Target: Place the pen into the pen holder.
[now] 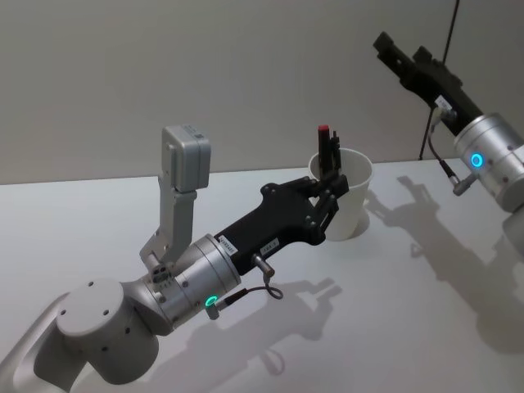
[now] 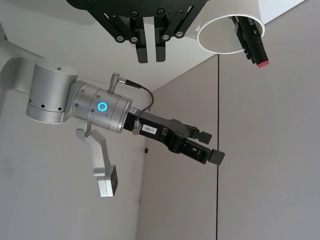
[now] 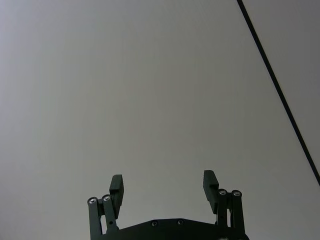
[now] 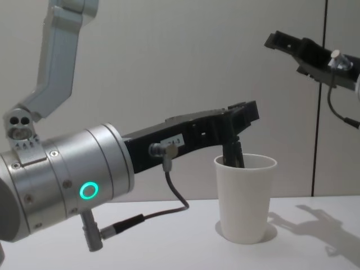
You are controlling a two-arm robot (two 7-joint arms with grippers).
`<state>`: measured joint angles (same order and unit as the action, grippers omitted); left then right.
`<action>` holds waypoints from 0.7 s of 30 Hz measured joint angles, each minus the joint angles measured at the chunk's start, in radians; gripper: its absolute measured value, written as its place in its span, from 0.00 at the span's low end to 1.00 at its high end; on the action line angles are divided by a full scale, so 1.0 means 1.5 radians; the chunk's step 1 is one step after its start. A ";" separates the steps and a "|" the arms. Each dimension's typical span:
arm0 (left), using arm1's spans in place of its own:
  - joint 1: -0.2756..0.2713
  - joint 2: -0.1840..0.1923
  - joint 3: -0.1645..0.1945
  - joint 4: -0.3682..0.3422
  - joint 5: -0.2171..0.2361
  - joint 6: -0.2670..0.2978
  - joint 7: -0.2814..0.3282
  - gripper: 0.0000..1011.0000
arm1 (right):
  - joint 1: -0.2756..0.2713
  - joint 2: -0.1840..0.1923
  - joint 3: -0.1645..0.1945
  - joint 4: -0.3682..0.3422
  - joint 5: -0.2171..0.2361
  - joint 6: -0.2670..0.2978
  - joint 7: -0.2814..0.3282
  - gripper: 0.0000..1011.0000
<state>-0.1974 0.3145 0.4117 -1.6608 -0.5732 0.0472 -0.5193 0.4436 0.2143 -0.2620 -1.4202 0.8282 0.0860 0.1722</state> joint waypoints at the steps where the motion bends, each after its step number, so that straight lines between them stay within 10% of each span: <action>1: 0.000 0.000 0.000 0.000 0.000 0.000 0.000 0.11 | -0.002 0.001 0.001 -0.004 0.001 0.000 -0.002 0.99; 11: 0.000 0.000 0.000 0.000 0.000 0.000 0.000 0.11 | -0.011 0.007 0.005 -0.021 0.007 -0.001 -0.010 0.99; 21: 0.000 0.000 0.000 0.000 0.000 0.000 0.000 0.39 | -0.015 0.010 0.006 -0.029 0.009 -0.002 -0.014 0.99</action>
<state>-0.1974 0.3145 0.4117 -1.6608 -0.5732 0.0472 -0.5193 0.4207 0.2298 -0.2527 -1.4644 0.8417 0.0836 0.1507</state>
